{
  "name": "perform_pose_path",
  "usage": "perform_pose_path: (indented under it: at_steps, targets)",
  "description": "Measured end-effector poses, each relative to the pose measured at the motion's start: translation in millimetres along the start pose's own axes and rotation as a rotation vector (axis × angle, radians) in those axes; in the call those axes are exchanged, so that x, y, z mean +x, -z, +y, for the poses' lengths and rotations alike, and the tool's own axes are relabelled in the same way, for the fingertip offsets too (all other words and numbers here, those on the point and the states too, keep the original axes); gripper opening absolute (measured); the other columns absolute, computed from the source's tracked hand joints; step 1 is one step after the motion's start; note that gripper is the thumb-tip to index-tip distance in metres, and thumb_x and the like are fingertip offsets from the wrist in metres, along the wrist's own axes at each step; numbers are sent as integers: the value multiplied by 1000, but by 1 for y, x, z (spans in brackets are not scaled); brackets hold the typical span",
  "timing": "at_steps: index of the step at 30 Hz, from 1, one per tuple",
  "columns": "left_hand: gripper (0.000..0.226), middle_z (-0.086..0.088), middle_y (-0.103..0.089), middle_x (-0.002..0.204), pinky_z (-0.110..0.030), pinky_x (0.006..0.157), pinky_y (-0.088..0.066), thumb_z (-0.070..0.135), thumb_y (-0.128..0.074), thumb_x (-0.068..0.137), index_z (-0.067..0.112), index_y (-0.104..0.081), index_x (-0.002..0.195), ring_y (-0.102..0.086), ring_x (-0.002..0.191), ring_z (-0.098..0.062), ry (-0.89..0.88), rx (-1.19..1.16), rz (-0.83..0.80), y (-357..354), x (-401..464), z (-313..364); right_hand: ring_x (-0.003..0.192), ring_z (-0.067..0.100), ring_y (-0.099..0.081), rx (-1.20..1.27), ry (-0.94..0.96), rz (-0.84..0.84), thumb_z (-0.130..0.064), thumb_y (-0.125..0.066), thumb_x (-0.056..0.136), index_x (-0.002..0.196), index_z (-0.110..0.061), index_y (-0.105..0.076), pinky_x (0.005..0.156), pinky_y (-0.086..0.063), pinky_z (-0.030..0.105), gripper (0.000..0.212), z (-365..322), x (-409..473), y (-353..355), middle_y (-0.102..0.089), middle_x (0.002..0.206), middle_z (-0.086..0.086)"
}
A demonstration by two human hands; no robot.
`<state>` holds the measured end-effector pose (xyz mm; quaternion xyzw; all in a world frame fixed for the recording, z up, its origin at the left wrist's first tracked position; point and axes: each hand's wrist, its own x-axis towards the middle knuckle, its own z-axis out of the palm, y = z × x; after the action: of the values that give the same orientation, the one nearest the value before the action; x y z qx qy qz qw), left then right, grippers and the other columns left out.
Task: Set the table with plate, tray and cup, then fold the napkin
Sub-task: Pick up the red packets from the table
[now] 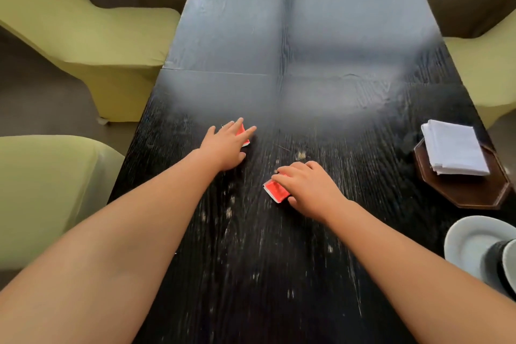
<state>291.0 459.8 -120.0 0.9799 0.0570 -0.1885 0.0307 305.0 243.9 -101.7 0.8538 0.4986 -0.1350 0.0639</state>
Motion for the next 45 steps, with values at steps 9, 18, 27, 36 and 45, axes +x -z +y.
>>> perform_pose_path:
  at_steps: [9, 18, 27, 36, 45]
  targets:
    - [63, -6, -24, 152, -47, 89, -50, 1, -44, 89, 23, -25, 145, -25, 136, -27, -101, 47, 48, -5, -15, -13, 120, 23, -44, 13, 22, 45, -23, -46, 91, 129, -24, -47, 102, -30, 38, 38, 1, -4, -6, -51, 131, 0]
    - [28, -5, -54, 114, -34, 72, -41, 32, -56, 87, 13, -56, 107, -46, 109, -24, -41, 144, 240, -17, -42, -13, 102, 26, -56, -61, 3, 79, -24, -38, 96, 114, -16, -56, 109, -23, 40, 27, -9, -17, -17, -63, 108, 2]
    - [9, -7, -69, 91, -30, 72, -46, 15, -63, 79, 12, -65, 88, -61, 82, -22, 419, -754, 191, -21, -96, -11, 65, 25, -62, 141, -150, 189, -7, -67, 70, 76, -13, -62, 52, -40, 30, 10, -41, -37, -8, -65, 70, 2]
    - [18, -8, -70, 84, -28, 61, -56, 0, -57, 82, 16, -64, 80, -67, 73, -11, 637, -1656, 303, -10, -170, 42, 63, 28, -59, 1152, -713, 453, -13, -59, 82, 75, -9, -63, 67, -54, 48, 10, -90, -56, 36, -64, 67, 9]
    - [30, 0, -76, 87, -22, 63, -55, 13, -48, 94, 19, -75, 85, -70, 84, -11, 354, -1727, 488, 21, -198, 87, 76, 16, -56, 1118, -557, 506, -18, -43, 96, 77, -12, -65, 66, -37, 24, 29, -132, -66, 55, -63, 76, -1]
